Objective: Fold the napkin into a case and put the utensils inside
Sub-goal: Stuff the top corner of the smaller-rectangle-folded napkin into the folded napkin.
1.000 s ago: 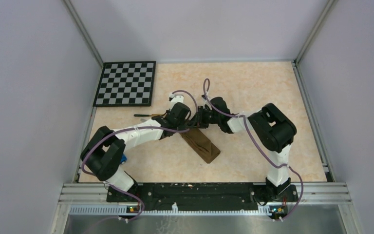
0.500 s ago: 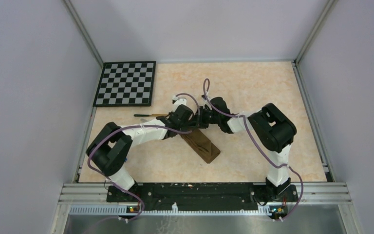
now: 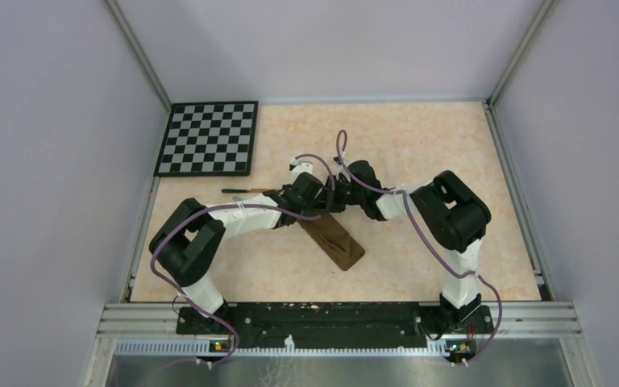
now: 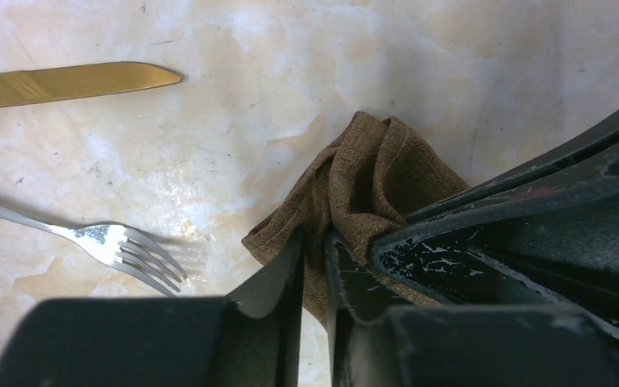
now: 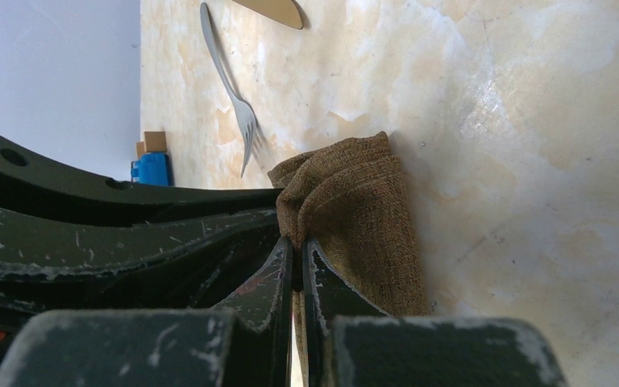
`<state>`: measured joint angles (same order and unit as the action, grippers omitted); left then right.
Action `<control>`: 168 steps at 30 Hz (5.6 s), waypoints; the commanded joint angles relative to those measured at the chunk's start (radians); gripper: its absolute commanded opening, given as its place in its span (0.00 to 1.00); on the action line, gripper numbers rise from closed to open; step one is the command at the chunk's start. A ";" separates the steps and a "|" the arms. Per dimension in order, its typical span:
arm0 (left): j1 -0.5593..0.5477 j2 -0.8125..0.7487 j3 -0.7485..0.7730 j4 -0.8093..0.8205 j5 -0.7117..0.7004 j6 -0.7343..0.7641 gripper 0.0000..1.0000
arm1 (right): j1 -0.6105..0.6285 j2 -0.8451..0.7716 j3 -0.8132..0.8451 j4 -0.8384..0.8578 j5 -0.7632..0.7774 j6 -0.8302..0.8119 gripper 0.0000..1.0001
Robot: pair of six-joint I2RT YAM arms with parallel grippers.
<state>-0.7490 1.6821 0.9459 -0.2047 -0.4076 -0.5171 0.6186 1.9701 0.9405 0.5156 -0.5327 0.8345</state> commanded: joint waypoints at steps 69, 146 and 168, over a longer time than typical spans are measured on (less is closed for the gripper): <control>0.060 -0.197 -0.340 0.662 0.393 0.001 0.00 | 0.000 -0.032 -0.131 0.216 -0.067 0.054 0.12; 0.076 -0.183 -0.284 0.577 0.378 0.000 0.00 | 0.020 0.089 -0.060 0.353 -0.031 0.218 0.00; 0.206 -0.364 -0.250 0.225 0.373 -0.112 0.51 | -0.037 -0.089 -0.130 0.154 -0.061 0.064 0.24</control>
<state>-0.5739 1.3376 0.6918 0.1043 -0.0525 -0.5949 0.5888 1.9999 0.8112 0.7628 -0.5827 1.0069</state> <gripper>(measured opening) 0.556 0.249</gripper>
